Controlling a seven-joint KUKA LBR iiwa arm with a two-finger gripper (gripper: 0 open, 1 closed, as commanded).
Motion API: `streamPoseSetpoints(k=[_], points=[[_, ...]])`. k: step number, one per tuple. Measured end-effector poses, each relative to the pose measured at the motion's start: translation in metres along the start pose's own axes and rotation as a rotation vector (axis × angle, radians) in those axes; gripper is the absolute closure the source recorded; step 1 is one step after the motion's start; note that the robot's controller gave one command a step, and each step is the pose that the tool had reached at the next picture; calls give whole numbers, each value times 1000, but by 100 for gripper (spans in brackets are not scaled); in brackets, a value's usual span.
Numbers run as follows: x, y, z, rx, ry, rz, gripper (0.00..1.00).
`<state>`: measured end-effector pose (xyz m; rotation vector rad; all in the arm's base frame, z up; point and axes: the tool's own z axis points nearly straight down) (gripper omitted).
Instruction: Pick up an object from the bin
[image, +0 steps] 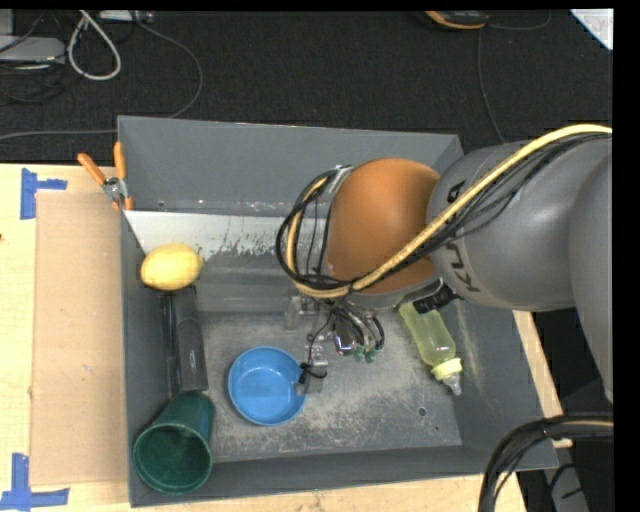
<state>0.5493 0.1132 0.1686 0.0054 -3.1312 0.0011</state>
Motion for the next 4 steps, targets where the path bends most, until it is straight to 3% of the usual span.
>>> streamPoseSetpoints(k=[1, 2, 3, 4], points=[[-2, -1, -5, -1, -8, 6, 0], [-14, 32, 102, 0, -1, -220, 0], [0, 35, 35, 0, -13, -302, 0], [-8, 31, 96, 0, 7, -220, 0]])
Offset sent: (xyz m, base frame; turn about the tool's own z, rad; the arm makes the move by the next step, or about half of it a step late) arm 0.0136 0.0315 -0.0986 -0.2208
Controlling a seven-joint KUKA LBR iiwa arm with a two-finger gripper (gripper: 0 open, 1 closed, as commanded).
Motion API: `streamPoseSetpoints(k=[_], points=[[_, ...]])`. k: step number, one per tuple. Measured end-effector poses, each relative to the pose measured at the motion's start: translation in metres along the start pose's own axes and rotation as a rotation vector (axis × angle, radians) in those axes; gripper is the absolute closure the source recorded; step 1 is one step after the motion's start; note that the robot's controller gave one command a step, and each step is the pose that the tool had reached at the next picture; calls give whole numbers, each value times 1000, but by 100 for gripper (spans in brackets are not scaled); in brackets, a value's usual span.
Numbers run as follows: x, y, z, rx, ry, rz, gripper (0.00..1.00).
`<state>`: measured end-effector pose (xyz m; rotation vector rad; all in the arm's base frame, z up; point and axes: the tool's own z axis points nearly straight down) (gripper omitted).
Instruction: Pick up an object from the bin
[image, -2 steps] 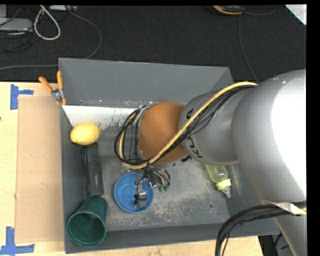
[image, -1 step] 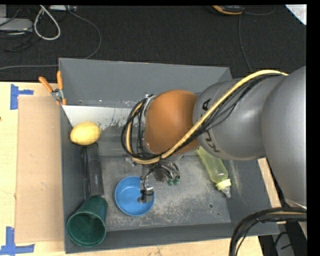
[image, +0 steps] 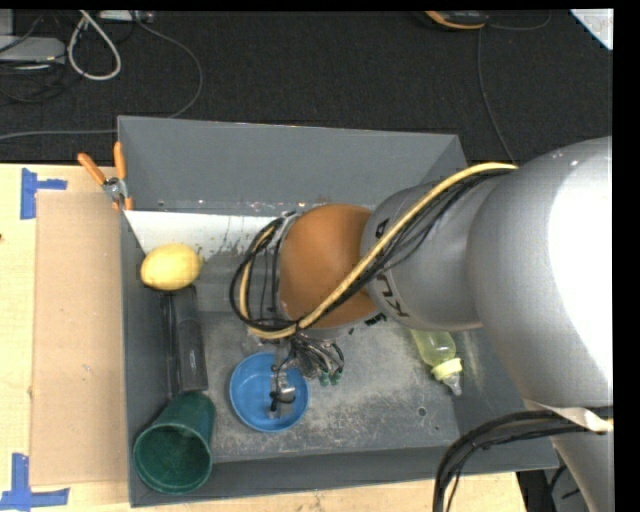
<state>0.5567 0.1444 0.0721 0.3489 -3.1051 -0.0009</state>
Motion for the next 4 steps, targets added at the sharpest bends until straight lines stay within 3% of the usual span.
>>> streamPoseSetpoints(k=[1, 2, 3, 4], points=[[0, 22, 3, 6, -19, -558, 0], [0, 2, 0, 1, 0, -42, 100], [0, 2, 0, 1, 0, -42, 100], [2, 2, -38, 1, 6, -41, 100]])
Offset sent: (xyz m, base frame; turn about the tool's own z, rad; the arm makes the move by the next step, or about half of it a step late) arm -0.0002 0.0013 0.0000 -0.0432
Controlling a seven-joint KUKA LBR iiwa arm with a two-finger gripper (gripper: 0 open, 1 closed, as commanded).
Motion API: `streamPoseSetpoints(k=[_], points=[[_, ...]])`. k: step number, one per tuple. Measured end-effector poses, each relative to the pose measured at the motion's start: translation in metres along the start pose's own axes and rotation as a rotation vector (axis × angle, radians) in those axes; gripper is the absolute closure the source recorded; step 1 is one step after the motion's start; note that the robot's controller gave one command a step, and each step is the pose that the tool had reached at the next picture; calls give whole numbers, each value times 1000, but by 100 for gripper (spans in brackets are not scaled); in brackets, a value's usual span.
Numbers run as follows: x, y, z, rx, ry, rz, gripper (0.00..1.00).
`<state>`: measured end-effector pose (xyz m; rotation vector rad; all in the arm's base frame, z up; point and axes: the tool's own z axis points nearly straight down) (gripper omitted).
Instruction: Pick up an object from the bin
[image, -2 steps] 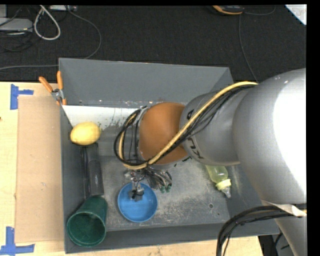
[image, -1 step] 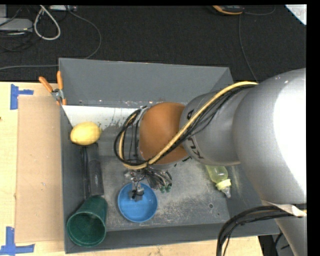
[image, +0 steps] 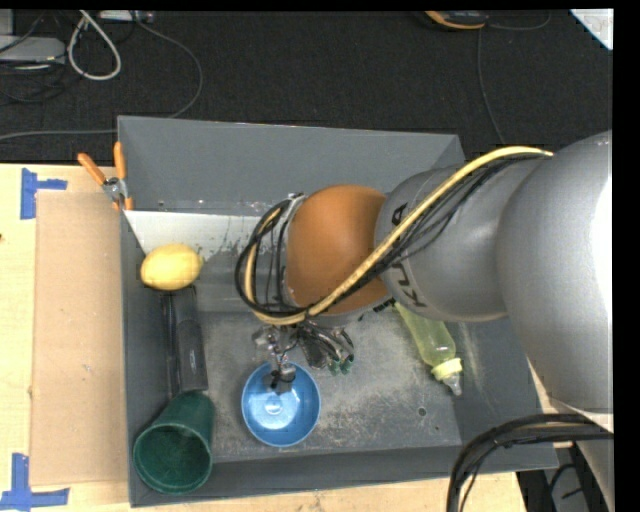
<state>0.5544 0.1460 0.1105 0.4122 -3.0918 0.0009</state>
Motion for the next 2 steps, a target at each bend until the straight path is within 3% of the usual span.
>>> streamPoseSetpoints(k=[2], points=[[1, 1, -36, 0, 3, 1, 100]])
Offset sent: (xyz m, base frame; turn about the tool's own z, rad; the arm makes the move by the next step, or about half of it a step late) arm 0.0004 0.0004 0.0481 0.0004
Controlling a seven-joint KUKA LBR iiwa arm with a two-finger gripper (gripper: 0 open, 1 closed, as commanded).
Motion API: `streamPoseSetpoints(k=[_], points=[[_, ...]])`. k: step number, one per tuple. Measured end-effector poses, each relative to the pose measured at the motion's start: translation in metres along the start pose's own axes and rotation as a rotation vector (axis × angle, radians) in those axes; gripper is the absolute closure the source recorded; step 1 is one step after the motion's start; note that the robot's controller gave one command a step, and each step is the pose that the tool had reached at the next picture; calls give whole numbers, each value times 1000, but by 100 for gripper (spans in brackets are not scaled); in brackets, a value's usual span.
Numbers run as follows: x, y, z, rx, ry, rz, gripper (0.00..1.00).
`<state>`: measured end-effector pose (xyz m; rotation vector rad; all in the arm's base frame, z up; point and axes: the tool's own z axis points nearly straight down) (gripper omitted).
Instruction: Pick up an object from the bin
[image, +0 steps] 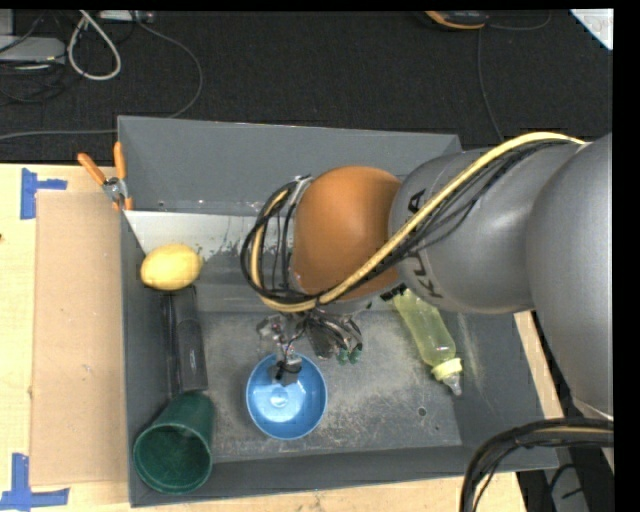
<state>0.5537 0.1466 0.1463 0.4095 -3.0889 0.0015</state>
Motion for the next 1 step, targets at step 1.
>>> streamPoseSetpoints(k=[1], points=[[0, 0, -14, 0, 0, 1, 100]])
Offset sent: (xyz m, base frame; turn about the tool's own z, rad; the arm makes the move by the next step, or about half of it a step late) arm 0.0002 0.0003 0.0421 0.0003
